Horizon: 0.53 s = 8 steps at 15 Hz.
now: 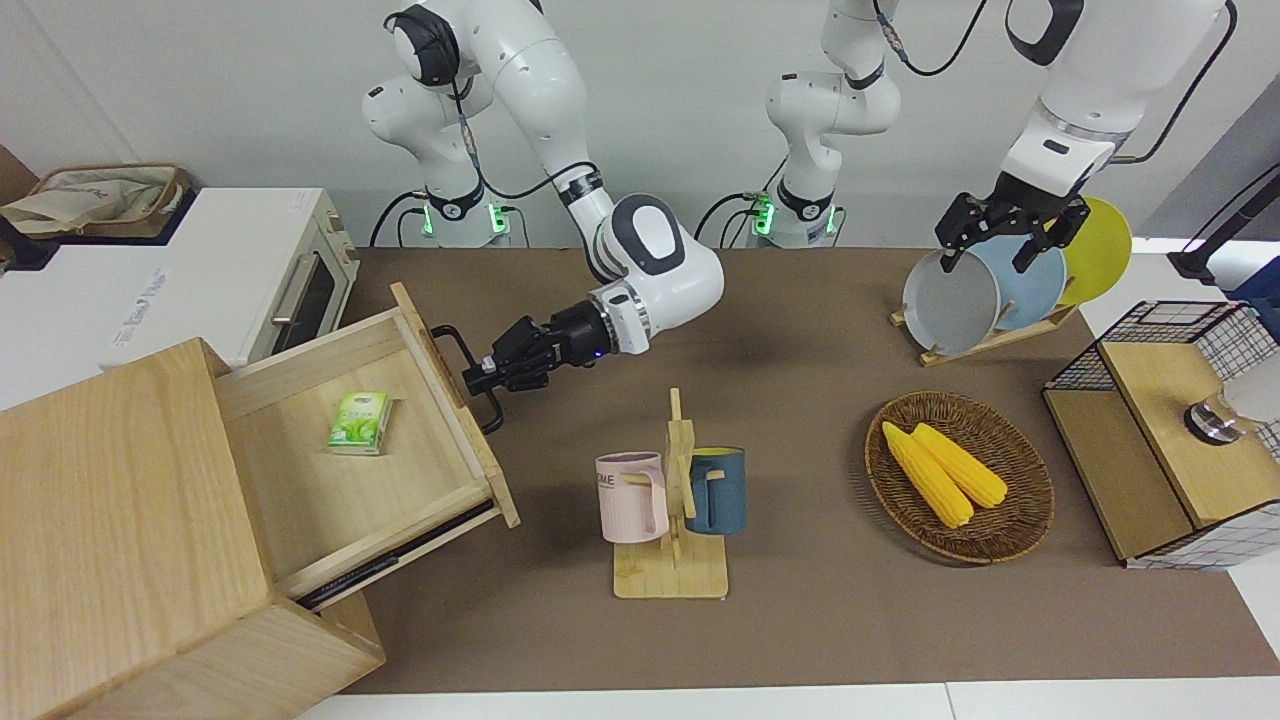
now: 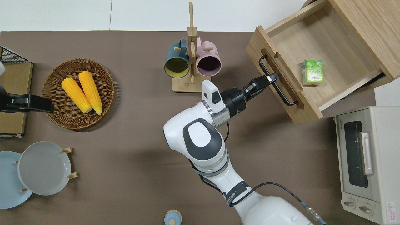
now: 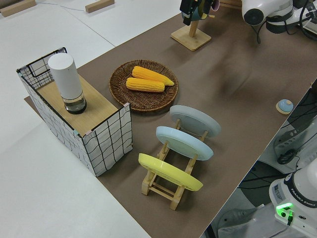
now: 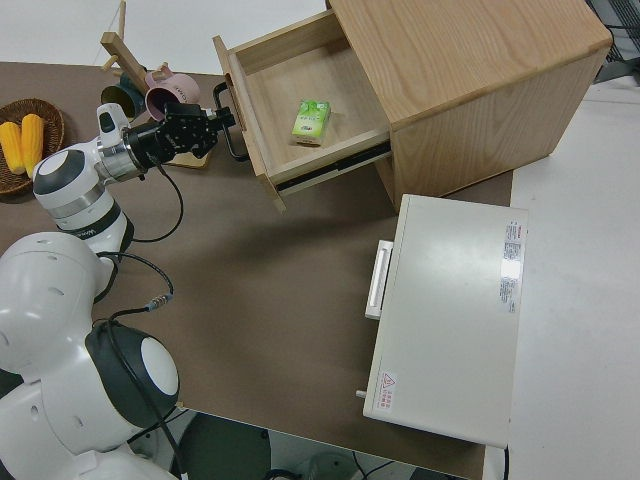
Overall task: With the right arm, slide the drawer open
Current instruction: 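Pull the drawer handle toward the robot with the right gripper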
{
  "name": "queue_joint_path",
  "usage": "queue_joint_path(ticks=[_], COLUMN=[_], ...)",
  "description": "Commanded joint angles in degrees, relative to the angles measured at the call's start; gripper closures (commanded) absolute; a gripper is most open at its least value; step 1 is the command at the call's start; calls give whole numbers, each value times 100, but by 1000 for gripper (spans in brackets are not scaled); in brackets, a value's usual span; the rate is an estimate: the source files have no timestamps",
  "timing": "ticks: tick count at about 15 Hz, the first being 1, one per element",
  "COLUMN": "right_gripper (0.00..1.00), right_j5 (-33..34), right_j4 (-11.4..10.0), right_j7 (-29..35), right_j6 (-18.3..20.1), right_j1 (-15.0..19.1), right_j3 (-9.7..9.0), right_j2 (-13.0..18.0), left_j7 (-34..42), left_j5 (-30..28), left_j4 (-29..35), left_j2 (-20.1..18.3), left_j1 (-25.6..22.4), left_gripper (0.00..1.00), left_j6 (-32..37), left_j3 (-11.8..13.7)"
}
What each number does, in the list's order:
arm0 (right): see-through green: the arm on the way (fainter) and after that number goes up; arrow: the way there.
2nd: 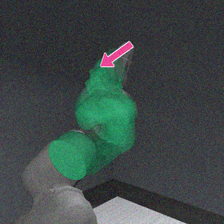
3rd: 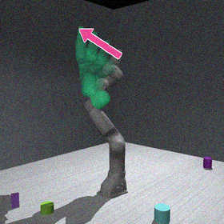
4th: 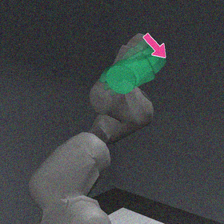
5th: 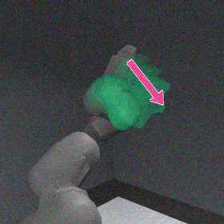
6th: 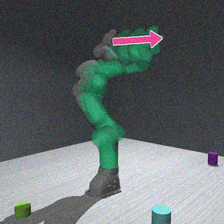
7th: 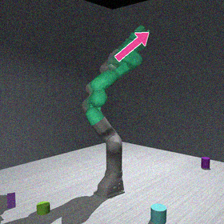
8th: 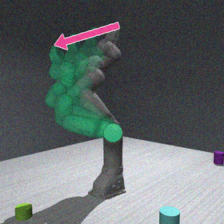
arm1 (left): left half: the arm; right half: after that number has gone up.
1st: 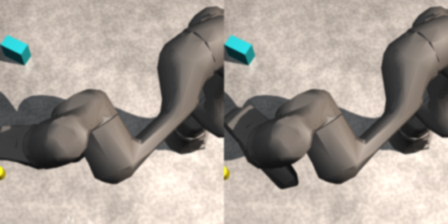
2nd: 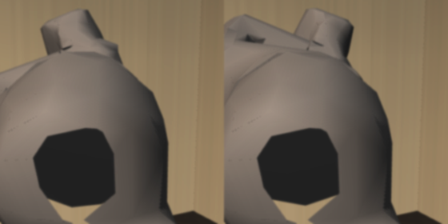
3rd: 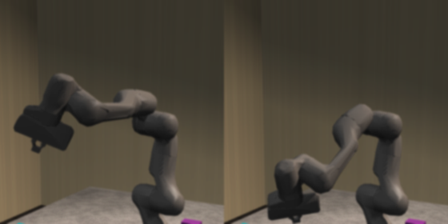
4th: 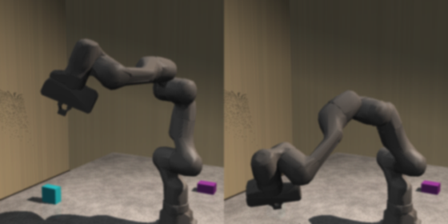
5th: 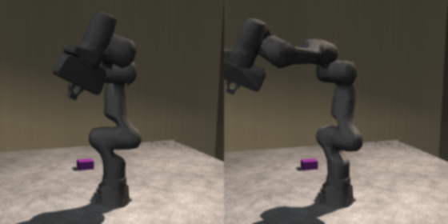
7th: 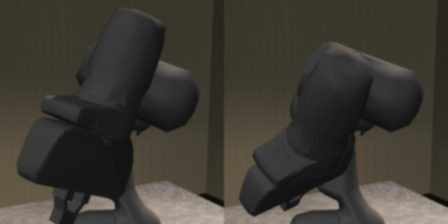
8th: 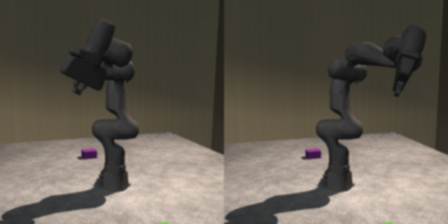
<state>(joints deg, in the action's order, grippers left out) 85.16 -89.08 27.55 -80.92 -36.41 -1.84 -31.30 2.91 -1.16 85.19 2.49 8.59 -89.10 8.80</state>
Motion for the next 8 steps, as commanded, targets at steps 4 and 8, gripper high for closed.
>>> queue_joint_path(ticks=[4, 8], right_gripper=[973, 973], right_j5=[-113, -122], right_j4=[250, 277], right_j7=[-321, -321], right_j6=[358, 411], right_j1=[-384, -454], right_j3=[0, 0], right_j2=[-17, -26], left_j7=[43, 43], left_j5=[72, 72], left_j4=[-117, -117], left_j2=[76, 76], left_j1=[99, 99], left_gripper=[2, 2], left_j6=[-2, -2], left_j3=[95, 95])
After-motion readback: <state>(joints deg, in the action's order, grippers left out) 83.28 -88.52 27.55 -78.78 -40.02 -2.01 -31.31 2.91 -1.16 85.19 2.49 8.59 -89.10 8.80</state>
